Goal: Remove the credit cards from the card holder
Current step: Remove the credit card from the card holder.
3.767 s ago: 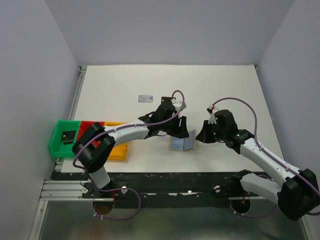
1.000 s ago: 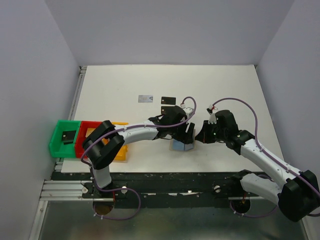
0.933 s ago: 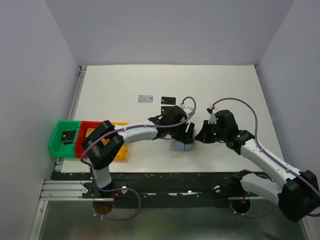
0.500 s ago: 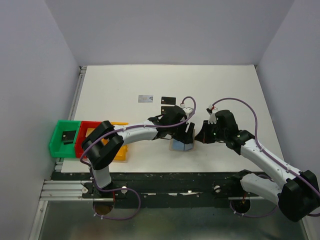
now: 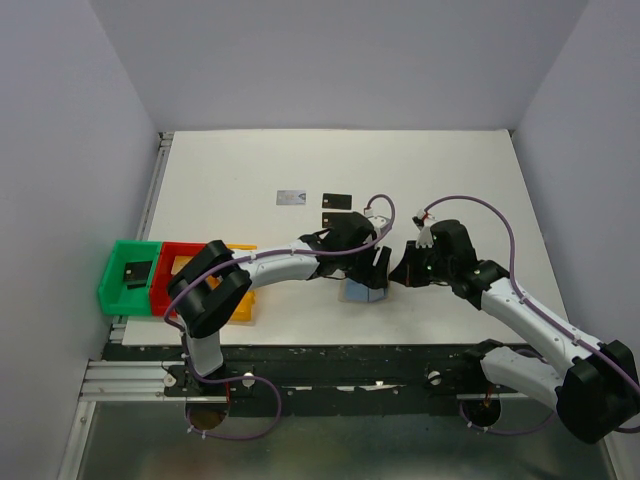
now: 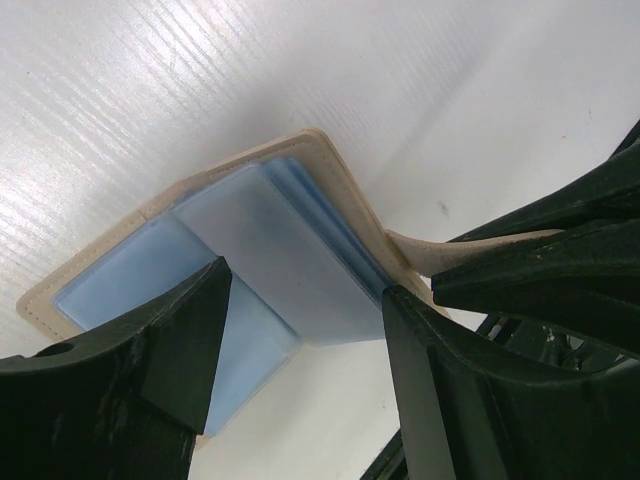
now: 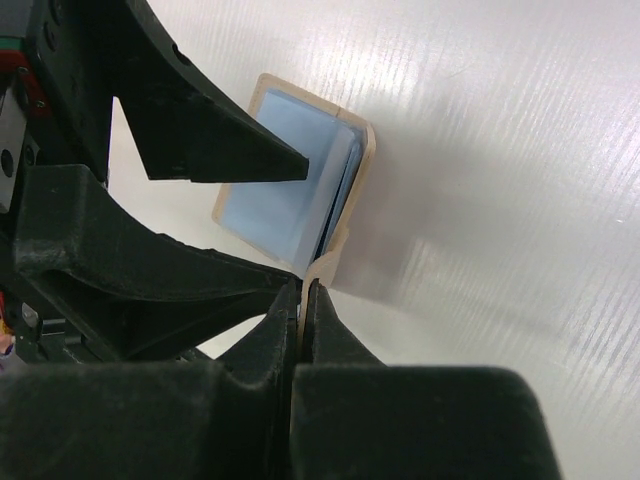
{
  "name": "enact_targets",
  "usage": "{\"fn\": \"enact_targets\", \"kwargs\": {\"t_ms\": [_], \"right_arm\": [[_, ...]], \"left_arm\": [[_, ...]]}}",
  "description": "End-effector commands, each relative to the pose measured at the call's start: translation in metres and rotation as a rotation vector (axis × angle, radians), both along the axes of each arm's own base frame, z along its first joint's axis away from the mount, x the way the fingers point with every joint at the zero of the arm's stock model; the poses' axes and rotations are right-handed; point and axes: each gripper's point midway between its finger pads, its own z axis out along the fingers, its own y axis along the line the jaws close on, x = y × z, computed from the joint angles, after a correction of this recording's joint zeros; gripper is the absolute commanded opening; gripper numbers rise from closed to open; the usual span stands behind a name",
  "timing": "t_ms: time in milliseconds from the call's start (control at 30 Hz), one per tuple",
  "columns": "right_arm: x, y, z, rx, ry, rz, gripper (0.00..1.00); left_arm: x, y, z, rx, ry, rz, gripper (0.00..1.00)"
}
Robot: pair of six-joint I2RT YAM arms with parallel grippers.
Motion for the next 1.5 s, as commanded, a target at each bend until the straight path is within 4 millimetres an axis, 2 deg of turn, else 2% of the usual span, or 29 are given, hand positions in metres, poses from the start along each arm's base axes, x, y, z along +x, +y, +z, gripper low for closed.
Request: {"fn": "enact_targets", "kwargs": {"t_ms": [0, 667, 900, 1267, 1467], "right_arm": [[0.001, -0.001, 0.001, 0.006, -0.016, 0.003, 0.0], [0.001, -0.005, -0.002, -0.014, -0.019, -0.01, 0.0], [0.001, -0.005, -0.002, -0.015, -0.017, -0.01, 0.0], [0.001, -0.005, -0.003, -0.014, -0.017, -0.009, 0.0], [0.004, -0.015, -0.005, -0.057, -0.004, -0.069, 0.0]], "left_arm": [[0.001, 0.001, -0.005, 0.033, -0.011, 0.001, 0.73], [0.014, 0.038, 0.001, 0.113, -0.104, 0.152, 0.73], [0.016, 0.041, 0.001, 0.12, -0.11, 0.165, 0.73], [0.028, 0.062, 0.001, 0.181, -0.163, 0.272, 0.74], [0.035, 0.078, 0.006, 0.208, -0.205, 0.348, 0.73]]}}
